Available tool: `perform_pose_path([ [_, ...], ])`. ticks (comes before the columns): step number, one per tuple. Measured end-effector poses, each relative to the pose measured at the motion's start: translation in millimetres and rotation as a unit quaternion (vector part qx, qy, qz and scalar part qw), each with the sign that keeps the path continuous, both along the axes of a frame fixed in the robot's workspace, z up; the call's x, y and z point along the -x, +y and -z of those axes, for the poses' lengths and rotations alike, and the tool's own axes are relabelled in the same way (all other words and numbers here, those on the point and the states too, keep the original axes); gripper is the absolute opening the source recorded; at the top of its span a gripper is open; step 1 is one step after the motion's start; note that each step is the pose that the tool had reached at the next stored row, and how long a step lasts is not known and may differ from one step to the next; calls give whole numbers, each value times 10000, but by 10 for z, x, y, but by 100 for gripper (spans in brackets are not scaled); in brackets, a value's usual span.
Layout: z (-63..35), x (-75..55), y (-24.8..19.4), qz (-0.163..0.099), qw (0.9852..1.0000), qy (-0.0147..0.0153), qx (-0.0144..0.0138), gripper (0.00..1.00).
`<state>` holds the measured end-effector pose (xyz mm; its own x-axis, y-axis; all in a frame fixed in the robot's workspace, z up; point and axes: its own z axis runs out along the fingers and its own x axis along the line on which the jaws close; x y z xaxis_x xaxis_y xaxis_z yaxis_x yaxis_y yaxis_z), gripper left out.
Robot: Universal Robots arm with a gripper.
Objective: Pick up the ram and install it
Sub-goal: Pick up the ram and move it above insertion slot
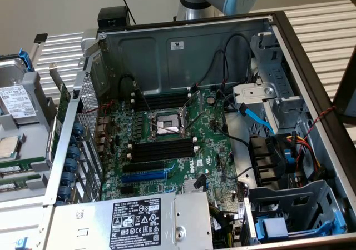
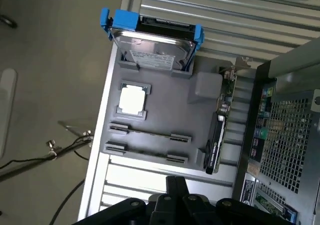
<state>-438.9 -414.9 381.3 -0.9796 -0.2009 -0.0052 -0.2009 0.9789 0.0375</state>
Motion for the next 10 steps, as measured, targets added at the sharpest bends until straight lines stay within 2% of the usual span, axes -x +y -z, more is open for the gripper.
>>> perform_pose_path([
  [5,3,0,0,-458,9990,0,0,11],
  [10,6,0,0,-909,9959,0,0,11],
])
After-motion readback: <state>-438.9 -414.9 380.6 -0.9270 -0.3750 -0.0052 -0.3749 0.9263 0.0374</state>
